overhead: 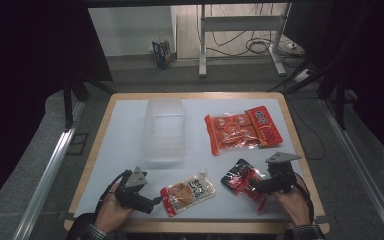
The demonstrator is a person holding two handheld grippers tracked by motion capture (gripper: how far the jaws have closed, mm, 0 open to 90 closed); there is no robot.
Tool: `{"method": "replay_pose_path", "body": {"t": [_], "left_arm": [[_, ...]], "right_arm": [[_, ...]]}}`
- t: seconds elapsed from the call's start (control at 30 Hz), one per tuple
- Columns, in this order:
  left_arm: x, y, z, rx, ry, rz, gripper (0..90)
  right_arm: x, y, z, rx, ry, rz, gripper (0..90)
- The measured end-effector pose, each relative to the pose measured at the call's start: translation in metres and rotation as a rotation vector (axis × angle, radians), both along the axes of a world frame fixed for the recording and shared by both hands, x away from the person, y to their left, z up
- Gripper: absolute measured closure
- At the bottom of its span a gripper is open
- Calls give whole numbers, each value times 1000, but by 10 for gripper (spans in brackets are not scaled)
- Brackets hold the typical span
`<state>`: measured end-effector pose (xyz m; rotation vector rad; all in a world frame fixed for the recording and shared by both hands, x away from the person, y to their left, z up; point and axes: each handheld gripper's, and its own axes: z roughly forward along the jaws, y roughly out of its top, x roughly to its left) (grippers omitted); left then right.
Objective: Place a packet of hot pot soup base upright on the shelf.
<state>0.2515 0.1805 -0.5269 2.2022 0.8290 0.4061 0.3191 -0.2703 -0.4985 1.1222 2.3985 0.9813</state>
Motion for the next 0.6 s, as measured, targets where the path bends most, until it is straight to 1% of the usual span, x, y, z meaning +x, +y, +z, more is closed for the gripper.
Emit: {"method": "replay_pose_path", "body": {"t": [0.03,0.07,0.17,0.27,0.37,0.47,0.6], "left_arm": [[0,0,0,13,-29,10,0],[0,0,0,13,-29,10,0],[1,4,0,-22,-34,22,0],[2,5,1,-46,-47,25,0],[1,5,1,-37,-63,18,0],[0,2,0,-16,-77,1,0],[-1,1,1,-14,-95,-8,0]], "right_arm": [[0,1,-1,7,-1,8,0],[0,1,-1,7,-1,8,0],[0,6,-2,-1,-11,20,0],[0,7,-3,-10,-15,22,0],[0,9,-4,-24,-13,24,0],[0,8,-4,-24,-15,23,0],[0,7,-3,-24,-15,17,0]]}}
